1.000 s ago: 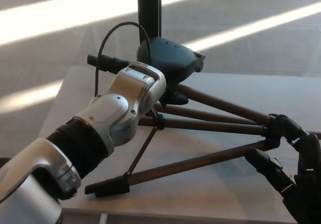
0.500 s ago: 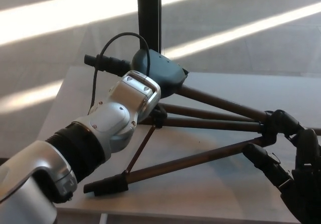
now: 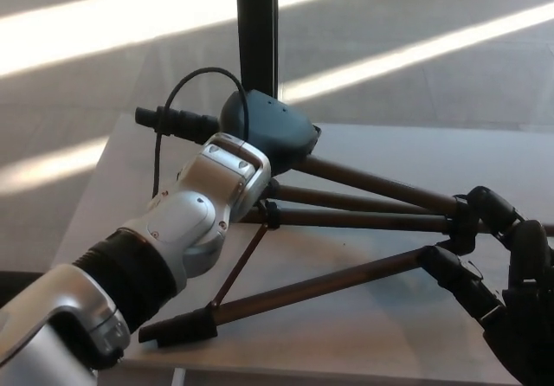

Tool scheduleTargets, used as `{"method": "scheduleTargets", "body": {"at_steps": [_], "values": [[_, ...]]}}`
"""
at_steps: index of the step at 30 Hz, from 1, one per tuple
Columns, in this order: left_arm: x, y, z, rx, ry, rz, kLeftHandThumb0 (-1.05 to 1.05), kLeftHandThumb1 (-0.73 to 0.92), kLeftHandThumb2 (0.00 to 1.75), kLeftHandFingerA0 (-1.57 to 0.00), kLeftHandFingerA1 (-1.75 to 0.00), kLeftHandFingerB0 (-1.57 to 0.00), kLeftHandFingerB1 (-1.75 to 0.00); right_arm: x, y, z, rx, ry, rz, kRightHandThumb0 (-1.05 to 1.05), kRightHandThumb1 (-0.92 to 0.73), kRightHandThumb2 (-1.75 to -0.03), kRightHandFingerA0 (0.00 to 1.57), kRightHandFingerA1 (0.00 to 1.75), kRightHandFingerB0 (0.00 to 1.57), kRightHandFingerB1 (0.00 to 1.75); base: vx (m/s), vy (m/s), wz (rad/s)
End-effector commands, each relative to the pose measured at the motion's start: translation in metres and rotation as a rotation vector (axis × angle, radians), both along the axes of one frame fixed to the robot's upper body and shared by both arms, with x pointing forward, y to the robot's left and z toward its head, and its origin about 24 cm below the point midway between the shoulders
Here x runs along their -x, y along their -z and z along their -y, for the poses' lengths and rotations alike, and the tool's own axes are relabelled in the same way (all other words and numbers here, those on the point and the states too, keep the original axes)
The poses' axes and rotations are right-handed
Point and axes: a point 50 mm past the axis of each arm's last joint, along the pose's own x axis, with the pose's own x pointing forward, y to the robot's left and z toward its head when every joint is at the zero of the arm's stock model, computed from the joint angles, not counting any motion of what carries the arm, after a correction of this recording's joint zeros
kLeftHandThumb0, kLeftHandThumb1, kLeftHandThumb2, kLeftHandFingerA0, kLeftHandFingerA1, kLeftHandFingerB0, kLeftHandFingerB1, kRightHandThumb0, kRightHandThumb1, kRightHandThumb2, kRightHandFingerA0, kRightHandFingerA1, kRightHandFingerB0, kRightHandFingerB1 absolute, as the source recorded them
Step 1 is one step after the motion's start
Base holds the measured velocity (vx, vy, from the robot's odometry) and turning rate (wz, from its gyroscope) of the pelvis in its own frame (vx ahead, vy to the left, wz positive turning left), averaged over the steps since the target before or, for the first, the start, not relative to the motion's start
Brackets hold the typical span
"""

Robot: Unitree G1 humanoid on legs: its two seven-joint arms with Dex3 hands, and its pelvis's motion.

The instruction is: Use both hands of the robot to pick up the tripod lying in the middle of the desk and make it stand upright on the desk

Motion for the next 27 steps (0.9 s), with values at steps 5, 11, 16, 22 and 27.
{"method": "scheduleTargets", "body": {"at_steps": [5, 11, 16, 22, 27], "values": [[0.001, 0.008, -0.01, 0.322, 0.019, 0.107, -0.19, 0.62, 0.68, -0.82, -1.72, -0.74, -1.36, -0.002, 0.004, -0.002, 0.028, -0.002, -0.05, -0.63, -0.78, -0.63, 0.75, 0.88, 0.6, 0.5, 0.0, 0.0, 0.0], [-0.001, 0.011, -0.013, 0.364, -0.007, 0.118, -0.19, 0.6, 0.68, -0.82, -1.65, -0.76, -1.29, 0.003, 0.015, -0.012, 0.091, -0.02, -0.151, -0.54, -0.76, -0.63, 0.71, 0.86, 0.59, 0.5, 0.0, 0.0, 0.0], [-0.004, 0.002, -0.015, 0.39, -0.038, 0.17, -0.15, 0.58, 0.67, -0.82, -1.75, -0.61, -1.59, 0.013, 0.043, -0.039, 0.061, -0.062, -0.363, -0.5, -0.72, -0.61, 0.7, 0.96, 0.59, 0.52, 0.0, 0.0, 0.0], [-0.007, -0.012, -0.012, 0.404, 0.014, 0.208, -0.14, 0.55, 0.75, -0.85, -1.75, -0.65, -1.56, 0.019, 0.059, -0.062, 0.062, -0.099, -0.469, -0.53, -0.71, -0.61, 0.48, 0.63, 0.46, 0.48, 0.0, 0.0, 0.0], [-0.011, -0.028, -0.008, 0.425, 0.021, 0.192, -0.21, 0.69, 0.86, -0.86, -1.71, -0.72, -1.3, 0.006, 0.06, -0.071, -0.001, -0.09, -0.47, -0.59, -0.73, -0.61, 0.2, 0.49, 0.31, 0.4, 0.0, 0.0, 0.0]]}}
